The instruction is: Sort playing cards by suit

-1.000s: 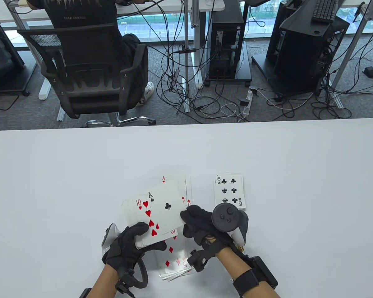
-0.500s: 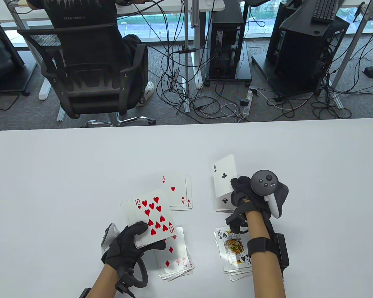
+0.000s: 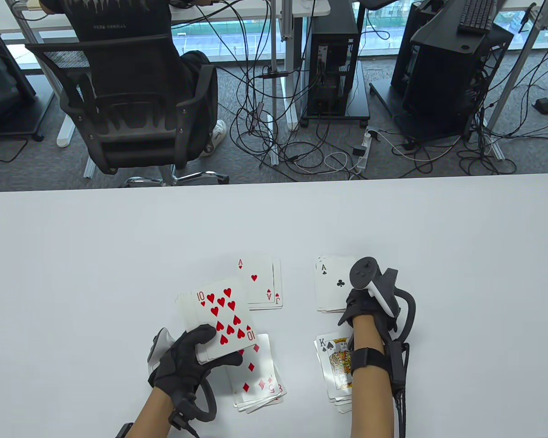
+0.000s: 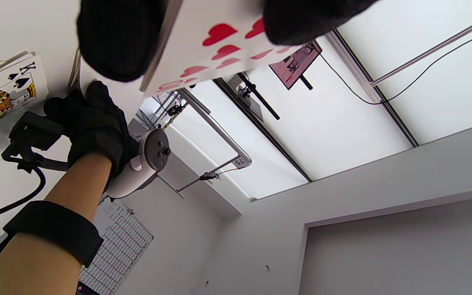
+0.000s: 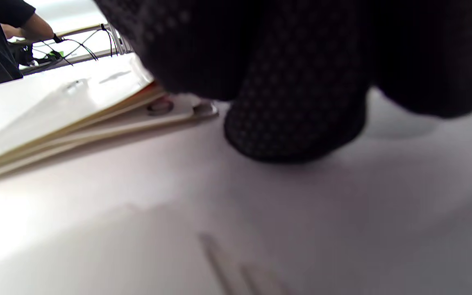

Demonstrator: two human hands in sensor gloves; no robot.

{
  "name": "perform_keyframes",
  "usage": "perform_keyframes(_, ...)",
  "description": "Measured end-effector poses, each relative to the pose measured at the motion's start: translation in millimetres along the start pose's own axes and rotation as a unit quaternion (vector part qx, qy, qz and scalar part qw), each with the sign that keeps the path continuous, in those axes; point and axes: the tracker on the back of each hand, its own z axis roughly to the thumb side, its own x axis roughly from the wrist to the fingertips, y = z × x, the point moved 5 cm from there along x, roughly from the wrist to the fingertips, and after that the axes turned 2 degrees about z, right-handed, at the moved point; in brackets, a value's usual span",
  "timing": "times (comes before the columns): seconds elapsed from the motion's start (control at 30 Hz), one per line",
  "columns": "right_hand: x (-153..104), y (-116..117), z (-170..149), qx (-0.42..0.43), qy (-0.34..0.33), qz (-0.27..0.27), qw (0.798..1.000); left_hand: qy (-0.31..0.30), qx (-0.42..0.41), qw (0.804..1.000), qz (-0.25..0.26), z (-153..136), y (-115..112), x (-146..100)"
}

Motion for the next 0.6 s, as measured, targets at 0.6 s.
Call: perform_keyframes(0.6, -25.3, -29.5, 12.1, 0.001, -0.037, -0.076, 0.996, -0.001, -0.006, 1.000, -0.003, 0.5, -0.3, 0.0)
